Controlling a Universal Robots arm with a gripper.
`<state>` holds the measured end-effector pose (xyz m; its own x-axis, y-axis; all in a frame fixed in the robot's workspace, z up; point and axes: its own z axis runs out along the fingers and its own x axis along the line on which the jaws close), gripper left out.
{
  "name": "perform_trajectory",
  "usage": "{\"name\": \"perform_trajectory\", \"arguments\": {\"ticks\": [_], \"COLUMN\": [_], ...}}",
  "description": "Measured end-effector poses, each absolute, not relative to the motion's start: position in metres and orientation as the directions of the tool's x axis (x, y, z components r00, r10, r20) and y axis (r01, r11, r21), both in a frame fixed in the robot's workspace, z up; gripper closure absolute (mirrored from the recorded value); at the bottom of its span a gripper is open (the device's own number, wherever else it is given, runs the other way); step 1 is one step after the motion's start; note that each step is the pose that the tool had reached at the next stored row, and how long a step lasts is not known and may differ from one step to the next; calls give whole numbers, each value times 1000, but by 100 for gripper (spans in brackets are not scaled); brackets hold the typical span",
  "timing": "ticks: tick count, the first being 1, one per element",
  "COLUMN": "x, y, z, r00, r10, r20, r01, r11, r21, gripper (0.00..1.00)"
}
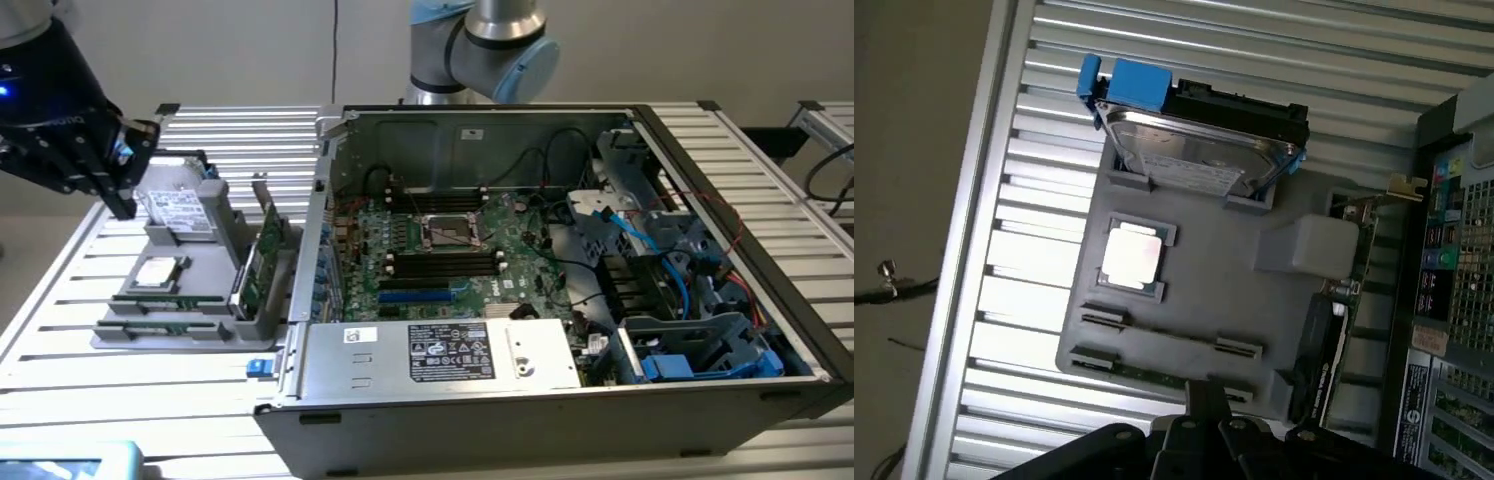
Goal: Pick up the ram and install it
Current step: 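Pick up the ram and move it above insertion slot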
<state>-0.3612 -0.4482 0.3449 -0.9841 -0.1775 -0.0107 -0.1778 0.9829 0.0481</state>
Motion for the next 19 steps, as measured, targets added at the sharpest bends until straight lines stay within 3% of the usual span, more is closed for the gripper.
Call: {"name": "perform_trajectory", "arguments": {"ticks": [19], "x": [-361], "y": [-448], "z": [339], "r00": [-866], "r10": [-500], "r20": [-23], "r01": [-500], "r11": [865], "r21": [43], "gripper": [89]}}
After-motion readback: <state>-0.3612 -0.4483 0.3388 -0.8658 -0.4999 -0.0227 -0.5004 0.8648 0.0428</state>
